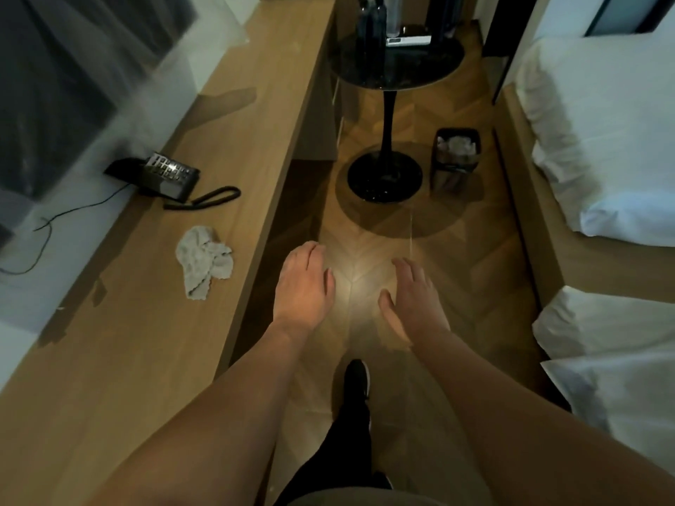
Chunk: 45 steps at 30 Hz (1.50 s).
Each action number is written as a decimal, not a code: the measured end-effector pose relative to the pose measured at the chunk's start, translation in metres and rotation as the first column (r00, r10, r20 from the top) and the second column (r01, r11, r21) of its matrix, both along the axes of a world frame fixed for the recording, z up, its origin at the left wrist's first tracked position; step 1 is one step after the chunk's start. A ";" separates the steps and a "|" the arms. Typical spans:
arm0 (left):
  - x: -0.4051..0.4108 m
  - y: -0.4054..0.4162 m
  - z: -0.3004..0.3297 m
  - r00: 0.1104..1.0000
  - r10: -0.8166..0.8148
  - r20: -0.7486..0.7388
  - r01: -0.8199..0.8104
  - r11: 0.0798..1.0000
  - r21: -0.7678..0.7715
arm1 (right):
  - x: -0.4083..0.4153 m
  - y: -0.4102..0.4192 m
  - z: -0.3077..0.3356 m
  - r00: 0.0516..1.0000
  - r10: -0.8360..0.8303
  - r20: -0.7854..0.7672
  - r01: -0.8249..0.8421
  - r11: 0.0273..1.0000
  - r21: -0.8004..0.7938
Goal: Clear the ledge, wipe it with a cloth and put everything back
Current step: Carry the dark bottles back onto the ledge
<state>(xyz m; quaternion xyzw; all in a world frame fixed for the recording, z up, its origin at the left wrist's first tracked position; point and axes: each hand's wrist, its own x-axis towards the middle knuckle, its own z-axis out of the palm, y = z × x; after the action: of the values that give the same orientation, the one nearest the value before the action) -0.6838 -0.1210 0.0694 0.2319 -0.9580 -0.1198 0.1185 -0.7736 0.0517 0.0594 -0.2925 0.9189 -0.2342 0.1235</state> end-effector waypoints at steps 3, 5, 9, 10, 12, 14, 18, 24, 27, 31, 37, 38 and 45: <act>-0.050 -0.025 -0.005 1.000 -0.023 -0.016 0.023 1.000 0.012 | -0.049 -0.026 -0.001 0.999 -0.034 -0.011 0.034 0.999 -0.008; -0.084 -0.043 -0.007 0.999 -0.022 -0.025 0.023 0.999 0.026 | -0.081 -0.043 0.001 0.998 -0.057 -0.006 0.057 0.998 -0.030; -0.153 -0.078 -0.001 0.999 -0.014 -0.035 0.016 0.999 0.045 | -0.143 -0.079 0.004 0.995 -0.102 -0.002 0.102 0.995 -0.023; -0.170 -0.086 0.000 0.999 -0.024 -0.035 0.025 0.999 0.042 | -0.158 -0.087 0.005 0.993 -0.117 -0.004 0.116 0.993 -0.029; -0.201 -0.101 0.001 0.999 -0.040 -0.034 0.042 0.998 0.043 | -0.186 -0.102 0.007 0.990 -0.141 -0.004 0.141 0.989 -0.048; -0.228 -0.113 0.001 0.998 -0.050 -0.040 0.053 0.997 0.053 | -0.210 -0.109 0.008 0.990 -0.140 -0.001 0.140 0.989 -0.041; -0.290 -0.124 -0.007 0.995 -0.090 -0.038 0.091 0.995 0.036 | -0.270 -0.113 0.002 0.988 -0.154 0.011 0.154 0.988 -0.025; -0.392 -0.136 -0.022 0.997 -0.069 -0.025 0.069 0.998 -0.011 | -0.374 -0.126 -0.010 0.994 -0.107 0.037 0.109 0.991 -0.083; -0.443 -0.140 -0.021 0.999 -0.043 -0.018 0.042 0.999 -0.033 | -0.433 -0.133 -0.005 0.995 -0.094 0.015 0.095 0.990 -0.104; -0.511 -0.146 -0.014 0.999 0.004 -0.044 -0.003 1.000 0.019 | -0.500 -0.142 0.000 0.994 -0.109 0.006 0.109 0.989 -0.104; -0.580 -0.164 -0.014 0.997 0.041 -0.064 -0.039 0.999 0.034 | -0.568 -0.168 -0.003 0.996 -0.082 0.020 0.084 0.989 -0.118; -0.590 -0.168 -0.016 0.997 0.042 -0.060 -0.040 0.999 0.035 | -0.579 -0.174 -0.005 0.997 -0.080 0.018 0.082 0.989 -0.122; -0.661 -0.221 -0.041 0.999 0.036 0.020 -0.036 0.999 0.013 | -0.662 -0.227 -0.013 0.996 -0.076 0.047 0.080 0.992 -0.093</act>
<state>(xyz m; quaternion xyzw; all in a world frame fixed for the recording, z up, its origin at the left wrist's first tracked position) -1.3449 -0.3420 0.0289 0.2510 -0.9540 -0.1220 0.1097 -1.4353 -0.1753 0.0461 -0.2566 0.9145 -0.2888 0.1202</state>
